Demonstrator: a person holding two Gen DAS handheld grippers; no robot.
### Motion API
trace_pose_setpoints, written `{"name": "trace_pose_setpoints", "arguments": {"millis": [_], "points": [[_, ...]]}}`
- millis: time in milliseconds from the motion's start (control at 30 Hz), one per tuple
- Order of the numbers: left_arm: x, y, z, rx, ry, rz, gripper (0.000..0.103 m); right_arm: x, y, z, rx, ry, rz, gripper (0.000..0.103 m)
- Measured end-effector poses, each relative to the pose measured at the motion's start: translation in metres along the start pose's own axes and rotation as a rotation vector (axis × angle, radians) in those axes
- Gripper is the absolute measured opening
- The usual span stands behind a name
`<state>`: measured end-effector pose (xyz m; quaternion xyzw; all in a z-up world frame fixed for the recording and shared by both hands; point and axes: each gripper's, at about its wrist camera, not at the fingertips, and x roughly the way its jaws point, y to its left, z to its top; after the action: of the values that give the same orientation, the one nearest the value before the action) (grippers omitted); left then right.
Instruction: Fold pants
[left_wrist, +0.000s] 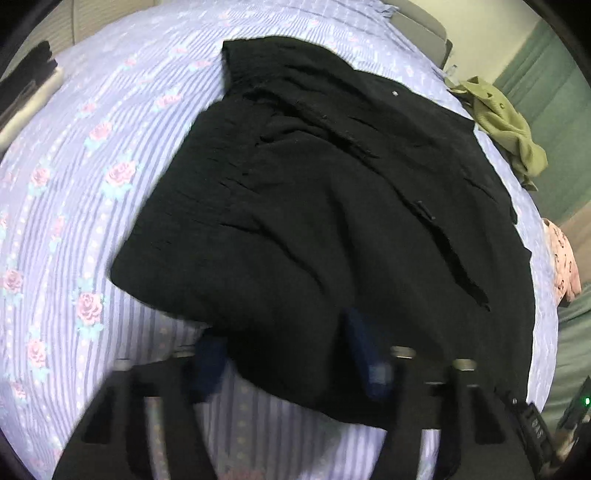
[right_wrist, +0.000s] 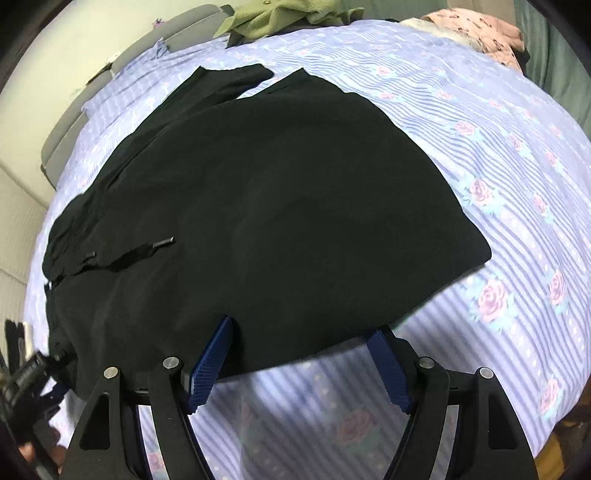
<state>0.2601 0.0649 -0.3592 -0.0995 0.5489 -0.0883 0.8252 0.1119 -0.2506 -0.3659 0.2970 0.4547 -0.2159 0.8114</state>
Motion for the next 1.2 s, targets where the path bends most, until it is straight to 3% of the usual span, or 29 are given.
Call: {"name": "trace_pose_setpoints", "arguments": {"millis": [33,100,133,167,200,233,333,600,633,767,967,1000,1033,1067,1100,1200], "points": [[-0.005,0.0,-0.001,0.007,-0.006,-0.004,0.029,0.001,-0.001,0.003,0.003,0.0,0.005,0.074],[-0.015,-0.001,-0.002,0.018,-0.024,0.003,0.02,0.002,-0.001,0.009,0.001,-0.009,0.006,0.072],[-0.019,-0.001,-0.001,0.026,-0.031,0.01,0.017,0.002,-0.001,0.013,0.004,-0.014,-0.007,0.056],[-0.024,-0.002,-0.003,0.037,-0.039,0.022,0.016,0.003,-0.002,0.016,0.011,-0.012,-0.024,0.03],[-0.028,-0.001,-0.004,0.047,-0.044,0.032,0.015,0.004,-0.002,0.019,0.016,-0.002,-0.04,0.02],[-0.033,-0.003,-0.005,0.06,-0.049,0.047,0.014,0.004,-0.002,0.022,0.021,0.005,-0.042,0.012],[-0.042,-0.011,0.003,0.063,-0.056,0.063,0.012,-0.007,-0.002,0.03,0.008,0.019,-0.022,0.006],[-0.071,-0.012,-0.009,0.032,-0.015,0.096,0.008,-0.082,0.014,0.036,-0.137,-0.008,-0.044,0.004],[-0.072,-0.013,-0.012,0.031,0.0,0.103,0.003,-0.088,0.015,0.035,-0.154,-0.002,-0.051,0.004],[-0.081,-0.01,-0.026,0.032,0.036,0.135,0.002,-0.101,0.018,0.038,-0.201,0.03,-0.06,0.004],[-0.088,-0.011,-0.027,-0.007,0.027,0.086,0.004,-0.11,0.027,0.068,-0.228,0.003,-0.041,0.004],[-0.087,-0.009,-0.029,-0.033,0.032,0.079,0.016,-0.109,0.031,0.069,-0.236,0.001,-0.042,0.004],[-0.084,-0.005,-0.031,-0.068,0.041,0.069,0.036,-0.109,0.033,0.069,-0.243,0.0,-0.046,0.004],[-0.08,-0.001,-0.034,-0.112,0.044,0.056,0.043,-0.109,0.033,0.067,-0.25,0.0,-0.049,0.004],[-0.075,0.003,-0.036,-0.148,0.042,0.044,0.048,-0.106,0.034,0.065,-0.261,0.002,-0.057,0.004],[-0.056,0.009,-0.038,-0.217,0.065,0.011,0.049,-0.094,0.034,0.059,-0.268,0.018,-0.073,0.004]]}}
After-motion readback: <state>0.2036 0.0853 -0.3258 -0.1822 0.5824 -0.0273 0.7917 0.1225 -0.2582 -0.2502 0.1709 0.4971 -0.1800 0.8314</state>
